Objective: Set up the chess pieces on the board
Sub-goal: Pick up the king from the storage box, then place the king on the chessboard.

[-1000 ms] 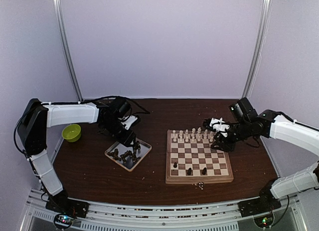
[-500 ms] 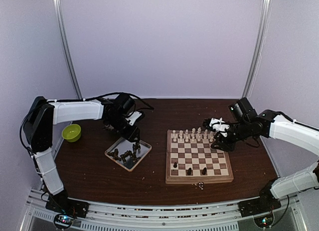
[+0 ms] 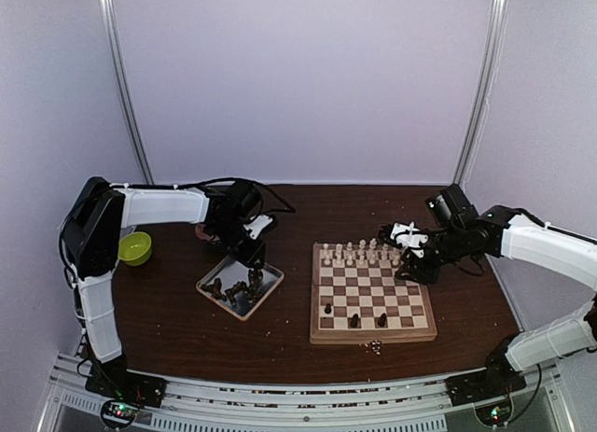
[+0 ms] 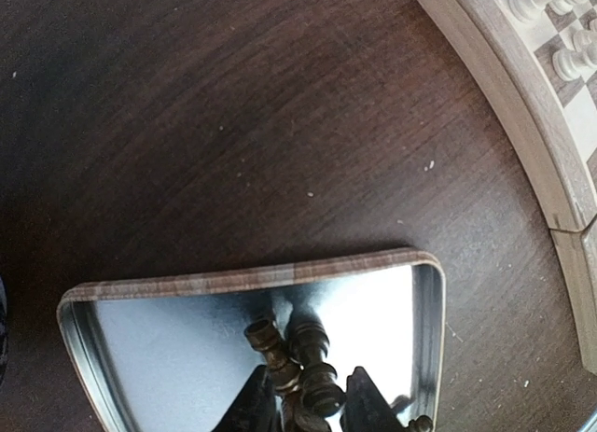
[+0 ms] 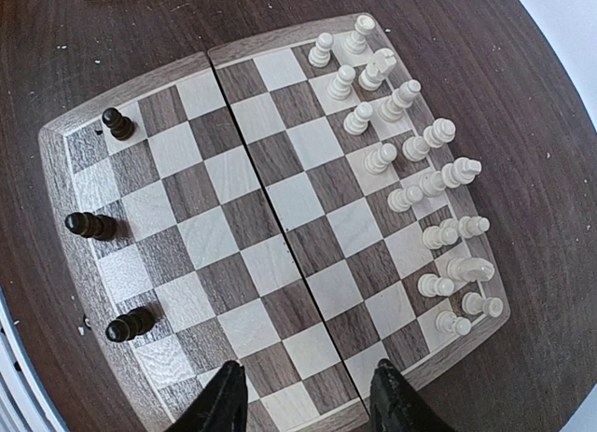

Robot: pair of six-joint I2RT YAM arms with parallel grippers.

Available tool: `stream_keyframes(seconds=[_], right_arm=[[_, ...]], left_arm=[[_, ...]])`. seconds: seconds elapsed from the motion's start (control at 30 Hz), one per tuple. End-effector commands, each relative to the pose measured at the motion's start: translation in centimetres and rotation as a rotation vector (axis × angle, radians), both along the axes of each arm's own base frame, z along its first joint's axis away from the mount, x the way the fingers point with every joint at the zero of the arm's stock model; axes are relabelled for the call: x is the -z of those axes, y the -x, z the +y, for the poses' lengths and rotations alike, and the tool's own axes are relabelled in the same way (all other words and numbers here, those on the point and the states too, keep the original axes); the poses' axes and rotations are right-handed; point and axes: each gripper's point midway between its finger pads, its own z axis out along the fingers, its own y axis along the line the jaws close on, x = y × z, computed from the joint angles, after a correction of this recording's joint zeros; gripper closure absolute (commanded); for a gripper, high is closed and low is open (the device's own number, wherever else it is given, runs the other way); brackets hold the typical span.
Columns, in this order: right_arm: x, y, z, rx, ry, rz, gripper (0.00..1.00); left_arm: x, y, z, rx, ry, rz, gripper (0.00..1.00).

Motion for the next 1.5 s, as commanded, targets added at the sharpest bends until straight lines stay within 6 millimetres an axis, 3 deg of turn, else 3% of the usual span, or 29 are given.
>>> stream_keyframes(seconds=[0.0,0.17,0.4,0.77,0.9,1.03,1.2,1.3,1.47], right_arm=[[0.6,-0.1,-0.1,-0.002,0.02,-0.002,0.54],[0.7,-0.1,-0.2,-0.004,0.024,0.0,0.54],[0.7,-0.1,-0.2,-0.002,0.026,-0.002,0.54],[0.8,-0.1,-0.2,-0.006,0.029,0.003,0.54],[0.9,-0.1,-0.2,-0.005,0.03,0.003,0.54],[0.9,-0.1,-0.2,-0.005,0.03,0.003,0.54],[0.9,-0.1,-0.3,-0.002,0.034,0.001,0.54],[0.9,-0.2,-0.3,-0.002,0.034,-0.002,0.54],[0.9,-0.2,-0.3,0.0,0.036,-0.004,0.55]], left_arm=[[-0.3,-0.2,-0.9,0.025,0.016,-0.005,0.74],[0.1,-0.1,-1.1,0.034,0.023,0.01,0.83],[-0.8,0.1,-1.5,0.04,0.047,0.023,0.88],[-7.1,0.9,-4.6,0.075,0.273,0.01,0.91],[-8.3,1.2,-5.9,0.093,0.342,0.021,0.91],[-9.5,2.0,-8.0,0.13,0.42,0.033,0.91],[-10.6,4.4,-12.3,0.244,0.459,0.029,0.91],[-10.3,5.7,-14.2,0.302,0.433,0.022,0.91],[-8.2,7.3,-16.8,0.376,0.351,0.02,0.91]])
